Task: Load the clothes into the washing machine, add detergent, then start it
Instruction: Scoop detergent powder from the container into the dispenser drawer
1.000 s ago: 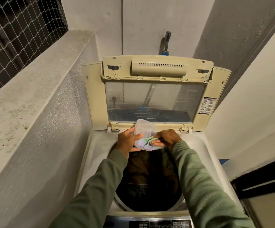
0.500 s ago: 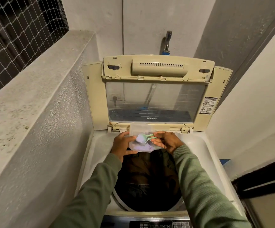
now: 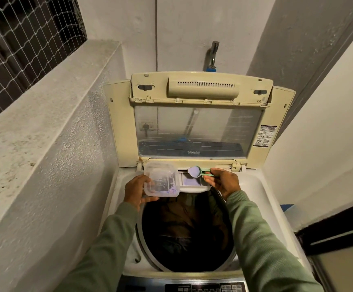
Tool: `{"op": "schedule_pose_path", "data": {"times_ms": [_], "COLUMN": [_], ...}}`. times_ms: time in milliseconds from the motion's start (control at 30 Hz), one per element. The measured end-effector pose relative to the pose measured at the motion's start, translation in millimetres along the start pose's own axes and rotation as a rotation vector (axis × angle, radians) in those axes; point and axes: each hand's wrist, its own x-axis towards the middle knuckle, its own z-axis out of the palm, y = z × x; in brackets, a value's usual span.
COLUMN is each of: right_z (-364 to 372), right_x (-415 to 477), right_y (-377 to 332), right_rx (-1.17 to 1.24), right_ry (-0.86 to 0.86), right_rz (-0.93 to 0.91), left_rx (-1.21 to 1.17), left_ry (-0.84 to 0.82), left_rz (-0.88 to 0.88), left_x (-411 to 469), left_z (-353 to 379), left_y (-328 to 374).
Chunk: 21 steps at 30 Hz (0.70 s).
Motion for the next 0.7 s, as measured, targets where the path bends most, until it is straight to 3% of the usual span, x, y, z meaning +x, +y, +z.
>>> {"op": "schedule_pose_path", "data": {"times_ms": [433,700], "right_z": [4.4,2.9], "right_x": [1.2,1.1], "right_y": [7.1,10.0], "right_rx": [-0.046,-0.194], "right_ry": [0.054,0.009], "right_rz": [-0.050,-0.208], "left_rx": [0.003,-0.009], "left_ry": [-0.012,-0.015], "left_rz": [-0.028,-0.044], "left_x": [-0.4,-0.8], "left_z": [-3.0,-1.0], "left_y": [-4.4,-8.4]}}
